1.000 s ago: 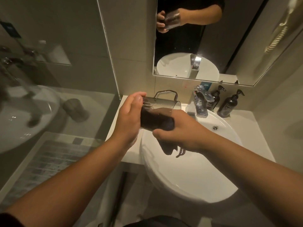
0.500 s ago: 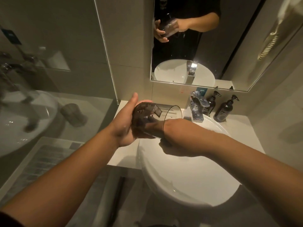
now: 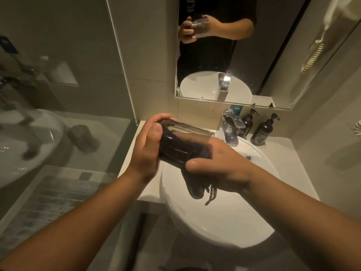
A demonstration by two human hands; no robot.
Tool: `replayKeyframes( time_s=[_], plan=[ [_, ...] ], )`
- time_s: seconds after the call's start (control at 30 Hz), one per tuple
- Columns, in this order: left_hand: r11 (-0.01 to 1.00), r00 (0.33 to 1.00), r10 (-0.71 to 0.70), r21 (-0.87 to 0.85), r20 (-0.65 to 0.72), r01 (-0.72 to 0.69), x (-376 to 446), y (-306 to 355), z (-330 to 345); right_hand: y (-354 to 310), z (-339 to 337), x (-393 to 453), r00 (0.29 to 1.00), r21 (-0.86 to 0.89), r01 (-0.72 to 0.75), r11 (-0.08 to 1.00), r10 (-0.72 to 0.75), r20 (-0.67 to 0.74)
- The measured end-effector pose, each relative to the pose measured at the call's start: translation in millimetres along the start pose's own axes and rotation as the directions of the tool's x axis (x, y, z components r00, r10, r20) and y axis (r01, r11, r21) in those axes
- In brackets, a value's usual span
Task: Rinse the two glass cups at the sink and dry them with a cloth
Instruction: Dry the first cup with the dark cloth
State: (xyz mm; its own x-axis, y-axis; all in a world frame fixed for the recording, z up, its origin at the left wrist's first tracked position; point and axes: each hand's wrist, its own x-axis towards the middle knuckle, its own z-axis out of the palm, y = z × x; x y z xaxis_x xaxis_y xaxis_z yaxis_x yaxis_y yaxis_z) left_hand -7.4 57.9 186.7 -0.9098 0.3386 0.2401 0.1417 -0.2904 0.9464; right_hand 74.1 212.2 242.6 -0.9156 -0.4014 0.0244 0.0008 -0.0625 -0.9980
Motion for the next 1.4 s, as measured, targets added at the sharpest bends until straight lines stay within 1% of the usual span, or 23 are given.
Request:
replayKeyframes(
  time_s=[0.1,0.17,0.23,0.27,0.3,0.33,0.4,0.43,0.53,0.6,0.73,0.83,0.9,0.97,1.03,1.1,1.17,1.23,1.27,1.3,1.33,1.37,1.4],
  plan=[
    [0.985,0.988,0.148,0.082,0.037,-0.151,-1.5,-0.3,0.3,13.3,-4.6,3.2,0.999,0.221,0.021,0.975,-0.011,-0.046],
    [0.974,0.981,0.181,0.121,0.076,-0.189,-0.4,-4.4,-2.7,13.5,-8.9,3.7,0.998,0.256,0.004,0.967,0.013,-0.065],
    [0.995,0.987,0.068,0.065,0.148,-0.079,2.9,-5.1,-7.5,3.4,-14.8,1.2,0.995,0.052,-0.035,0.998,0.039,-0.087],
    [0.999,0.981,-0.044,0.013,0.188,0.043,5.8,-2.3,-10.3,-3.5,-17.6,-0.4,0.996,-0.191,-0.056,0.980,0.043,-0.074],
    [0.979,0.957,-0.187,-0.042,0.221,0.201,10.2,1.2,-12.5,-7.4,-20.0,-0.9,0.998,-0.488,-0.068,0.870,0.060,-0.033],
    [0.932,0.914,-0.326,-0.081,0.242,0.354,15.0,6.2,-13.9,-7.0,-20.8,0.4,0.997,-0.744,-0.044,0.667,0.082,0.015],
    [0.842,0.828,-0.511,-0.060,0.230,0.536,24.2,14.4,-13.8,5.5,-19.2,5.4,0.991,-0.966,0.061,0.252,0.098,0.088],
    [0.830,0.815,-0.543,-0.019,0.202,0.557,26.4,15.4,-11.0,12.6,-16.2,7.9,0.988,-0.982,0.089,0.165,0.108,0.108],
    [0.894,0.891,-0.447,0.068,0.079,0.442,26.2,5.6,0.7,25.3,-11.1,12.4,0.986,-0.986,0.116,0.123,0.104,0.129],
    [0.930,0.932,-0.362,0.072,0.011,0.360,24.2,-2.0,3.2,26.5,-11.9,13.0,0.993,-0.982,0.094,0.161,0.060,0.105],
    [0.961,0.964,-0.267,0.074,-0.006,0.266,22.0,-9.5,0.6,25.6,-2.8,10.8,0.999,-0.874,0.006,0.486,0.036,0.026],
    [0.982,0.988,-0.152,0.111,-0.012,0.152,20.7,-10.1,-2.0,17.7,-1.0,8.1,0.995,-0.572,-0.091,0.815,0.060,-0.074],
    [0.989,0.998,-0.064,0.135,0.001,0.063,19.6,-9.3,-3.6,14.9,1.5,8.0,0.990,-0.335,-0.071,0.939,0.026,-0.136],
    [0.989,1.000,0.019,0.145,0.007,-0.020,18.4,-8.1,-4.4,17.5,2.7,11.1,0.976,-0.058,-0.022,0.998,0.009,-0.219],
    [0.975,0.993,0.114,0.189,0.013,-0.115,15.6,-4.9,-3.8,20.3,3.3,13.4,0.968,0.214,0.011,0.977,0.044,-0.247],
    [0.953,0.981,0.194,0.233,0.032,-0.196,13.5,-3.2,-4.0,19.7,0.2,14.5,0.972,0.353,0.022,0.935,0.062,-0.226],
    [0.946,0.977,0.201,0.245,0.064,-0.211,12.0,-2.4,-3.2,13.1,-6.3,12.2,0.978,0.282,0.000,0.959,0.059,-0.201],
    [0.986,0.994,0.056,0.153,0.094,-0.069,13.5,1.4,-2.8,2.4,-14.4,7.7,0.983,-0.078,-0.038,0.996,0.024,-0.180],
    [0.994,0.987,-0.107,0.049,0.118,0.102,15.9,5.9,-3.0,-2.9,-17.7,5.6,0.990,-0.375,-0.040,0.926,-0.014,-0.141],
    [0.951,0.941,-0.293,-0.054,0.167,0.305,19.1,11.8,-2.7,-5.2,-20.4,4.9,0.997,-0.660,-0.015,0.751,-0.040,-0.068],
    [0.878,0.872,-0.434,-0.110,0.224,0.466,22.2,17.2,-4.4,-4.8,-22.1,5.9,0.999,-0.859,0.038,0.511,-0.040,0.020],
    [0.820,0.813,-0.520,-0.112,0.264,0.561,25.2,22.4,-5.8,-1.8,-23.7,6.8,0.996,-0.958,0.086,0.274,-0.010,0.086],
    [0.793,0.783,-0.561,-0.097,0.269,0.602,28.5,25.1,-6.7,2.1,-23.8,8.0,0.992,-0.988,0.117,0.097,0.026,0.120]
  ],
)
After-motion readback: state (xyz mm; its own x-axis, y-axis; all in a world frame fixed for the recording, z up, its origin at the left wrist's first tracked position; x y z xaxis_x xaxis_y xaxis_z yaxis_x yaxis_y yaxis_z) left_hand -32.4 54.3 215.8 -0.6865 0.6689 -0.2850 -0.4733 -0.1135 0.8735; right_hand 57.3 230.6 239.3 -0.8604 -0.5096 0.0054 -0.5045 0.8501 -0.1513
